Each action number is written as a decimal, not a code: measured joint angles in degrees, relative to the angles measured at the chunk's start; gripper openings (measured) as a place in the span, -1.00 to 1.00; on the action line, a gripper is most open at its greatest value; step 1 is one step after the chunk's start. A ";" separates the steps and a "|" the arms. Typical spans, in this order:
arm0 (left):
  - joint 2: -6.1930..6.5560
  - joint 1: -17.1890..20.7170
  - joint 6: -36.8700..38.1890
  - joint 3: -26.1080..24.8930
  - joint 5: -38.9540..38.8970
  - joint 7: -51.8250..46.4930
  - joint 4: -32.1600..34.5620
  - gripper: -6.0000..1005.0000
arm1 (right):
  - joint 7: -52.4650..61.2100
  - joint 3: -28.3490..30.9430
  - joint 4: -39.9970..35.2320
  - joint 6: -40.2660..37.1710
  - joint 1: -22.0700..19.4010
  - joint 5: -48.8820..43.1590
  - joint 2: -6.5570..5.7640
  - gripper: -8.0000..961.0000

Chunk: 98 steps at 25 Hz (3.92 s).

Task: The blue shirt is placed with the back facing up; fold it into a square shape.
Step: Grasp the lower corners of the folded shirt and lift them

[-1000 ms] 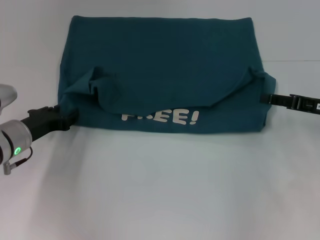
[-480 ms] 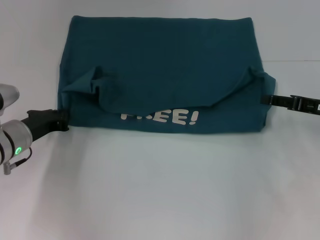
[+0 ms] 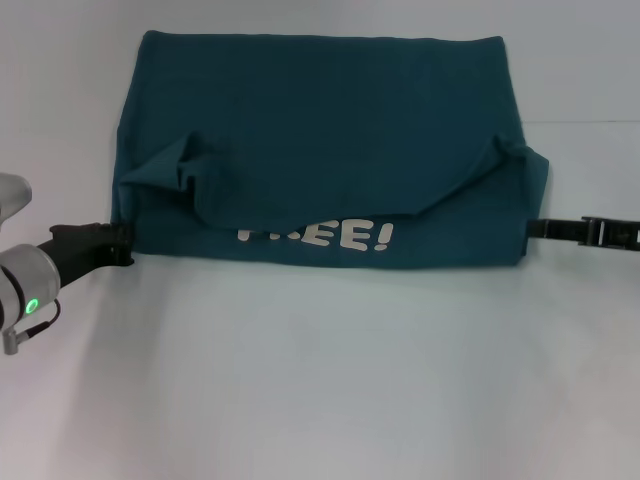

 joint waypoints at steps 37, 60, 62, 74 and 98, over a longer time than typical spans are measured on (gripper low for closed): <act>0.18 -0.19 1.61 0.01 0.01 -0.83 0.40 -0.95 | -2.51 -0.01 2.38 7.59 2.66 -2.01 4.72 -0.85; 0.67 10.92 32.71 -3.66 9.11 -23.35 15.24 -0.95 | -8.43 5.52 -3.69 -4.76 -3.18 -1.12 0.94 -0.83; 0.71 11.23 35.32 -4.87 9.13 -23.36 15.29 -0.95 | -10.35 6.72 -3.76 -6.79 -3.89 -1.13 0.69 -0.83; 2.14 12.49 53.44 -13.95 11.12 -24.87 16.62 -0.96 | -18.05 13.78 -9.90 -23.61 -9.76 -1.14 0.81 -0.81; 3.04 16.52 69.35 -23.05 15.18 -24.98 18.45 -0.96 | -22.54 18.74 -13.53 -42.22 -14.11 -2.22 -0.45 -0.78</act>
